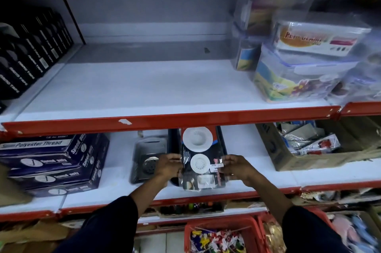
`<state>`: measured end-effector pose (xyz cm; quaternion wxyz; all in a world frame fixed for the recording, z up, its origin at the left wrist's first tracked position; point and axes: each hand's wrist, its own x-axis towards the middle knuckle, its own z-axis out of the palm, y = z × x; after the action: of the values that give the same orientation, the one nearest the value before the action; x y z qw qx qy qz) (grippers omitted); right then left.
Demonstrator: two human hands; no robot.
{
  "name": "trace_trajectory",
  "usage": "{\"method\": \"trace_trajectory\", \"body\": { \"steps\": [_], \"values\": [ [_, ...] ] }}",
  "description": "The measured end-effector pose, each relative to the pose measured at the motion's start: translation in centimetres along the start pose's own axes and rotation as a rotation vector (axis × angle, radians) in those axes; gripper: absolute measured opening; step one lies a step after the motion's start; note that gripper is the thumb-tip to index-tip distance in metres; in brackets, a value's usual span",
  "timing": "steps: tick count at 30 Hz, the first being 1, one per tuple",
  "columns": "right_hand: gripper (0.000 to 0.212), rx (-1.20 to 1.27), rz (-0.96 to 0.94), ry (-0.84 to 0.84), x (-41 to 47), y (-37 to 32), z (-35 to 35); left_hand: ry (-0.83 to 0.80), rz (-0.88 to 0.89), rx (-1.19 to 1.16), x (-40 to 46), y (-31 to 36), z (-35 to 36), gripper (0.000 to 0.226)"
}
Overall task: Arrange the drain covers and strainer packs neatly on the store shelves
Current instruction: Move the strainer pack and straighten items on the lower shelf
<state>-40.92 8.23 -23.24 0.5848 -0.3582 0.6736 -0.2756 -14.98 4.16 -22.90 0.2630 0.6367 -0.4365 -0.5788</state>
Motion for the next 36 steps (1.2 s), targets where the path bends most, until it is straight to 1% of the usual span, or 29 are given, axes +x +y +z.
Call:
{"method": "trace_trajectory", "body": {
  "steps": [2, 4, 6, 7, 8, 10, 11, 13, 14, 16, 18, 20, 24, 27, 29, 31, 33, 35, 36],
  "values": [
    [0.045, -0.007, -0.014, 0.056, 1.3, -0.9, 0.2, 0.039, 0.000, 0.037, 1.7, 0.9, 0.0, 0.026],
    [0.049, -0.074, -0.033, 0.137, 2.5, -1.2, 0.6, 0.049, -0.021, 0.058, 3.2, 1.2, 0.0, 0.027],
    [0.052, -0.222, -0.080, 0.222, 3.2, -1.3, 1.0, 0.053, -0.017, 0.108, 3.7, 1.4, 0.2, 0.029],
    [0.050, -0.317, -0.113, 0.235, 3.1, -1.3, 1.1, 0.061, -0.011, 0.155, 3.3, 1.6, 0.4, 0.028],
    [0.045, -0.421, -0.157, 0.239, 2.8, -1.4, 1.3, 0.081, 0.022, 0.225, 3.0, 1.7, 0.5, 0.027],
    [0.036, -0.590, -0.278, 0.272, 2.2, -1.6, 1.8, 0.108, 0.158, 0.406, 1.8, 1.9, 0.6, 0.034],
    [0.039, -0.625, -0.343, 0.304, 2.1, -1.5, 2.1, 0.094, 0.234, 0.468, 1.3, 2.1, 0.7, 0.039],
    [0.050, -0.641, -0.443, 0.341, 2.3, -1.0, 2.7, 0.074, 0.349, 0.575, 1.2, 1.9, 1.1, 0.052],
    [0.055, -0.647, -0.479, 0.324, 2.6, -0.6, 3.2, 0.056, 0.368, 0.595, 1.4, 1.8, 1.4, 0.059],
    [0.064, -0.689, -0.518, 0.253, 3.5, 0.6, 4.2, 0.010, 0.361, 0.594, 1.8, 1.7, 2.1, 0.067],
    [0.071, -0.717, -0.532, 0.227, 4.5, 1.7, 4.9, -0.011, 0.332, 0.608, 2.2, 1.3, 2.8, 0.069],
    [0.073, -0.711, -0.526, 0.229, 5.0, 1.9, 5.3, 0.002, 0.313, 0.608, 2.4, 1.0, 3.1, 0.069],
    [0.067, -0.693, -0.458, 0.242, 5.5, 1.5, 5.5, 0.049, 0.293, 0.594, 3.0, 0.6, 3.3, 0.072],
    [0.070, -0.716, -0.452, 0.236, 5.8, 1.7, 5.4, 0.031, 0.297, 0.587, 2.9, 0.6, 3.2, 0.075],
    [0.070, -0.741, -0.477, 0.234, 5.9, 2.1, 5.4, 0.018, 0.319, 0.602, 2.7, 0.4, 2.7, 0.073],
    [0.073, -0.798, -0.526, 0.275, 5.6, 1.9, 5.5, 0.046, 0.351, 0.605, 2.0, 0.4, 1.5, 0.066],
    [0.068, -0.823, -0.603, 0.299, 4.9, 1.1, 6.3, 0.125, 0.440, 0.619, 0.9, 0.1, -0.4, 0.054],
    [0.057, -0.836, -0.719, 0.252, 4.0, -0.1, 8.1, 0.230, 0.519, 0.651, 0.0, -0.7, -3.1, 0.041],
    [0.052, -0.860, -0.775, 0.215, 3.7, -0.7, 9.5, 0.263, 0.517, 0.670, -0.1, -1.3, -4.7, 0.036]
  ]
}}
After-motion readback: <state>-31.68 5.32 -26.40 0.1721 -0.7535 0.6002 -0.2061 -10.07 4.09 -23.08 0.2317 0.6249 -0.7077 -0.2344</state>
